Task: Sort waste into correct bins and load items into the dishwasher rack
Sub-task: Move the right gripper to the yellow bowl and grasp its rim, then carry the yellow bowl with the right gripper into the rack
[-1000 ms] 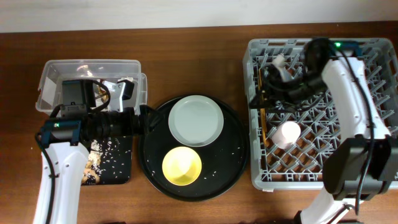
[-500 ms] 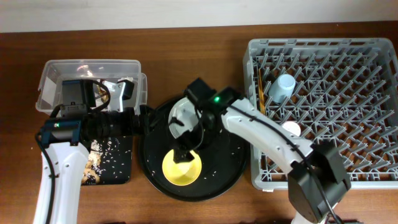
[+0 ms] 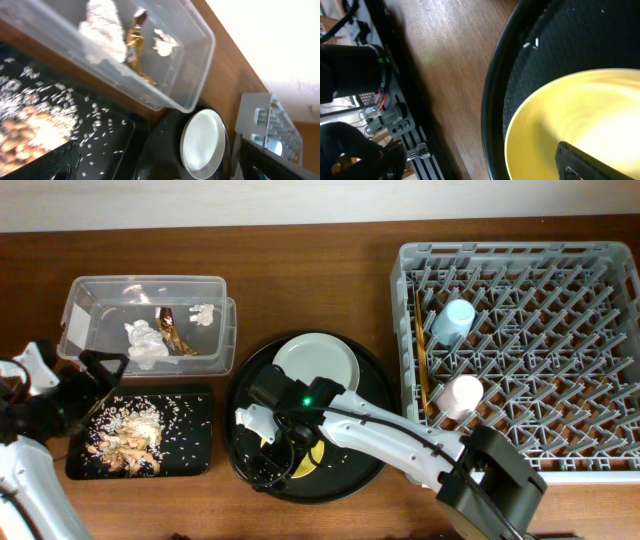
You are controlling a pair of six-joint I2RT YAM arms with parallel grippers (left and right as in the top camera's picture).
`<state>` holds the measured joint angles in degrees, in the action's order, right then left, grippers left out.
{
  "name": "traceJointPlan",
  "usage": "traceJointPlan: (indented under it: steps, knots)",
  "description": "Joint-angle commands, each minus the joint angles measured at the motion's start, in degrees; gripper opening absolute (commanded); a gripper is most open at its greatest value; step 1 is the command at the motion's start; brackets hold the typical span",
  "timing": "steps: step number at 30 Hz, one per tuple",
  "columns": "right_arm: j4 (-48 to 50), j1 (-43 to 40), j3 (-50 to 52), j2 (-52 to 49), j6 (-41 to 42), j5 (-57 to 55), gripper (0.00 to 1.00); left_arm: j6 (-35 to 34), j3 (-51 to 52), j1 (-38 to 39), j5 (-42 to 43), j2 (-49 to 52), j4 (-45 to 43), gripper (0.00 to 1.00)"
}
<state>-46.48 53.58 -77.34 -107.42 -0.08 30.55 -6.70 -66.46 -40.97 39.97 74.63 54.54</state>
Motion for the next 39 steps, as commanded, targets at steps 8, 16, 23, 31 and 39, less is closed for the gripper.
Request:
traceJointPlan:
  steps: [8,16,23,31,39]
  knots:
    - [2.6,4.2,1.1,0.2,3.2,-7.3,0.56,-0.1,-0.9,-4.1,0.7,-0.1,0.8,1.0]
    - [5.0,4.5,1.2,-5.5,3.6,-10.9,0.47,-0.1,-0.9,-4.1,0.7,-0.1,0.8,1.0]
    - [5.2,4.5,1.2,-5.5,3.6,-12.4,0.11,-0.1,-0.9,-4.1,0.7,-0.1,0.8,1.0]
    - [1.0,3.2,-2.9,-2.4,3.6,-4.1,0.04,-0.1,-0.9,-4.1,0.7,-0.1,0.8,1.0]
    - [-7.5,-25.7,-6.9,25.1,-2.4,7.0,0.04,-0.1,-0.9,-4.1,0.7,-0.1,0.9,1.0]
